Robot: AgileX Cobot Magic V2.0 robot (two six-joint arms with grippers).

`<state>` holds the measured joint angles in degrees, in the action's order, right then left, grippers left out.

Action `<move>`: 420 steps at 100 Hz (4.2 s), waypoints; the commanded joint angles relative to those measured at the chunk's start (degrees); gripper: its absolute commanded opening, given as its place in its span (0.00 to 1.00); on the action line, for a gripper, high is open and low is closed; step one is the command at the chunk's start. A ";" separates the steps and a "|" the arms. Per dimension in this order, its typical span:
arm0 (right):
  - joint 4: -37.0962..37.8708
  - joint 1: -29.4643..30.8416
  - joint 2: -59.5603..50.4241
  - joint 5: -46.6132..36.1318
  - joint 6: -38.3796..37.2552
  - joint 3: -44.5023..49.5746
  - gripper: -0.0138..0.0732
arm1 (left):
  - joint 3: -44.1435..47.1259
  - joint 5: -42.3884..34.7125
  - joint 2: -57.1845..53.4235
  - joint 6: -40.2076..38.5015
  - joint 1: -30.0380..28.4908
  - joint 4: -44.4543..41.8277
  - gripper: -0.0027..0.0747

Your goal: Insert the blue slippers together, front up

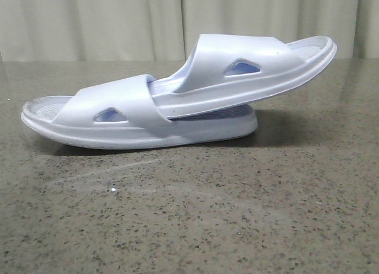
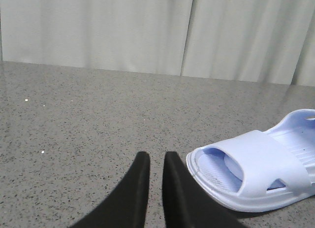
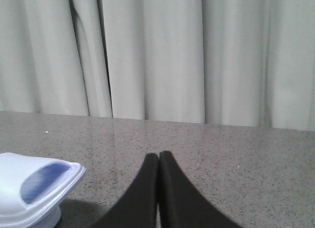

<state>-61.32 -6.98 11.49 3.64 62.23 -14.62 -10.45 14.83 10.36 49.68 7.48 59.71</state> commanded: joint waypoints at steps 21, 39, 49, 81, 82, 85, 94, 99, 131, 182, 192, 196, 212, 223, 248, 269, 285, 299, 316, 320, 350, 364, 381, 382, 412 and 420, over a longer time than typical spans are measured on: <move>0.22 -0.06 0.45 -1.81 1.13 -1.47 0.04 | -1.51 -2.65 0.41 -0.01 0.32 1.56 0.06; 0.22 -0.06 0.45 -1.81 1.13 -1.47 0.04 | -1.51 -2.65 0.41 -0.01 0.32 1.56 0.06; 0.22 -0.06 0.45 -1.81 1.13 -1.47 0.04 | -1.51 -2.65 0.41 -0.01 0.32 1.56 0.06; 0.22 -0.06 0.45 -1.81 1.13 -1.47 0.04 | -1.37 -4.63 -0.44 -0.53 0.32 -9.13 0.06; 0.22 -0.06 0.45 -1.81 1.13 -1.47 0.04 | -1.37 -4.63 -0.58 -0.65 0.32 -9.79 0.06; 0.22 -0.06 0.45 -1.81 1.13 -1.47 0.04 | -1.37 -4.63 -0.84 -1.40 0.32 -12.22 0.06; 0.22 -0.06 0.45 -1.81 1.13 -1.47 0.04 | -0.70 -5.34 -1.82 -9.15 0.32 -20.50 0.06; 0.22 -0.06 0.45 -1.81 1.13 -1.47 0.04 | 0.10 -6.10 -2.32 -15.23 0.32 -26.13 0.06; 0.22 -0.06 0.45 -1.81 1.13 -1.47 0.04 | 10.45 -20.06 -7.69 -57.24 0.32 -67.24 0.06; 0.22 -0.06 0.45 -1.81 1.13 -1.47 0.04 | 11.03 -17.65 -9.35 -57.24 0.32 -67.39 0.06; 0.22 -0.06 0.45 -1.81 1.13 -1.47 0.04 | 11.03 -17.65 -9.35 -57.24 0.32 -67.39 0.06; 0.22 -0.06 0.45 -1.81 1.13 -1.47 0.04 | 11.03 -17.65 -9.35 -57.24 0.32 -67.39 0.06; 0.22 -0.06 0.45 -1.81 1.13 -1.47 0.04 | 11.03 -17.65 -9.35 -57.24 0.32 -67.39 0.06; 0.22 -0.06 0.45 -1.81 1.13 -1.47 0.04 | 11.03 -17.65 -9.35 -57.24 0.32 -67.39 0.06; 0.22 -0.06 0.45 -1.81 1.13 -1.47 0.04 | 11.03 -17.65 -9.35 -57.24 0.32 -67.39 0.06; 0.43 -0.06 0.45 -1.81 1.03 -1.47 0.04 | 11.03 -17.65 -9.35 -57.24 0.32 -67.39 0.06; 20.99 -0.06 0.45 -1.15 -18.99 -1.47 0.04 | 11.03 -17.65 -9.35 -57.24 0.32 -67.39 0.06; 52.26 -0.06 0.45 -1.05 -52.58 -1.47 0.04 | 11.03 -17.65 -9.35 -57.24 0.32 -67.39 0.06; 60.81 -0.06 -1.22 -3.26 -60.46 1.17 0.04 | 11.03 -17.65 -9.35 -57.24 0.32 -67.39 0.06; 61.32 -0.06 -2.13 -3.64 -60.46 2.41 0.04 | 11.03 -17.65 -9.35 -57.24 0.32 -67.39 0.06; 64.00 0.06 -12.14 -3.64 -63.73 10.58 0.04 | 11.03 -17.65 -9.35 -57.24 0.32 -67.39 0.06; 64.66 0.40 -13.25 -3.94 -65.50 13.36 0.04 | 11.03 -17.65 -9.35 -57.24 0.32 -67.39 0.06; 65.00 1.32 -13.25 -5.78 -67.07 16.39 0.04 | 11.03 -17.65 -9.35 -57.24 0.32 -67.39 0.06; 65.00 1.32 -13.25 -5.78 -67.07 16.40 0.04 | 11.03 -17.65 -9.35 -57.24 0.32 -67.39 0.06; 64.12 1.32 -13.25 -4.92 -67.16 16.40 0.04 | 11.03 -17.65 -9.35 -57.24 0.32 -67.39 0.06; 64.12 1.32 -13.25 -4.92 -67.16 16.40 0.04 | 11.03 -17.65 -9.35 -57.24 0.32 -67.39 0.06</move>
<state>2.86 -6.01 -0.51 3.56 -4.75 0.61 0.16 1.66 0.35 -7.11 7.48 -7.78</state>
